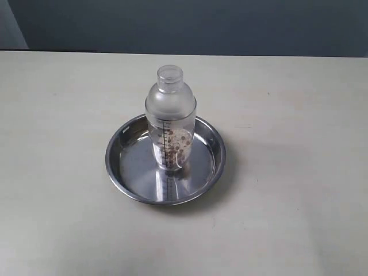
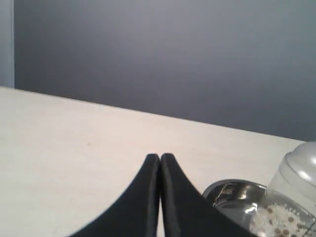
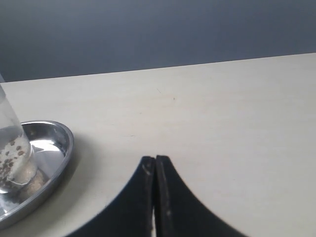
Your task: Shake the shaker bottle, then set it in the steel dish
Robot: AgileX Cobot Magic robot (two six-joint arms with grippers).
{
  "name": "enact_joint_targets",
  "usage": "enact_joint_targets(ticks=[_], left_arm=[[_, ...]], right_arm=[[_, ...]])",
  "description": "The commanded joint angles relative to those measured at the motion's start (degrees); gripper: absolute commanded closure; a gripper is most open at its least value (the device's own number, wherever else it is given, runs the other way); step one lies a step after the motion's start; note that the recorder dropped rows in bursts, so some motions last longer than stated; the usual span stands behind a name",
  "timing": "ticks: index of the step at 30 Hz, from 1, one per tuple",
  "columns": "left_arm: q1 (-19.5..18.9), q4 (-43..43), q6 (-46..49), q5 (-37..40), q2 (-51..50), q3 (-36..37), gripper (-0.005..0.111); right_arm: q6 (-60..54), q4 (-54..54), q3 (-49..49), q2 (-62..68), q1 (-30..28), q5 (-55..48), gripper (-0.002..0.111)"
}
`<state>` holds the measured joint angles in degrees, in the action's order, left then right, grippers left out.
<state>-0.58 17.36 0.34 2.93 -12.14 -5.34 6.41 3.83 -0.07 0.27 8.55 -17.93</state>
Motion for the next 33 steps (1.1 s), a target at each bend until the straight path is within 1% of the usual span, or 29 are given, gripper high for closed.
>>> enact_joint_targets(ticks=[1,4,5,7,12,18,19,21,23,33], left_arm=[[-3.3,-3.2,-3.8,9.0,7.3,2.1,0.105],[-4.5,-3.8,-1.4,12.4,12.1,5.0,0.105],[-4.5,-3.8,0.4,13.3,12.1,5.3,0.105],[-4.5,-3.8,1.0,14.5,12.1,5.3,0.105],[-4.5,-5.7,2.0,13.3,12.1,5.3,0.105],[-4.5,-5.8,6.2,13.3,12.1,5.3,0.105],[-4.5,-5.8,6.2,13.1,12.1,5.3,0.105],[-4.5,-5.7,6.2,9.7,12.1,5.3,0.105],[-4.5,-5.8,6.2,8.7,12.1,5.3,0.105],[-4.5,-5.8,6.2,9.0,12.1,5.3,0.105]], right_arm=[[-0.2,-0.1,0.1,-0.3,0.1,0.4,0.109],[-0.2,-0.1,0.1,-0.3,0.1,0.4,0.109],[-0.2,-0.1,0.1,-0.3,0.1,0.4,0.109],[-0.2,-0.1,0.1,-0.3,0.1,0.4,0.109],[-0.2,-0.1,0.1,-0.3,0.1,0.4,0.109],[-0.2,-0.1,0.1,-0.3,0.1,0.4,0.109],[-0.2,-0.1,0.1,-0.3,0.1,0.4,0.109],[-0.2,-0.1,0.1,-0.3,0.1,0.4,0.109],[-0.2,-0.1,0.1,-0.3,0.1,0.4,0.109],[-0.2,-0.1,0.1,-0.3,0.1,0.4,0.109]])
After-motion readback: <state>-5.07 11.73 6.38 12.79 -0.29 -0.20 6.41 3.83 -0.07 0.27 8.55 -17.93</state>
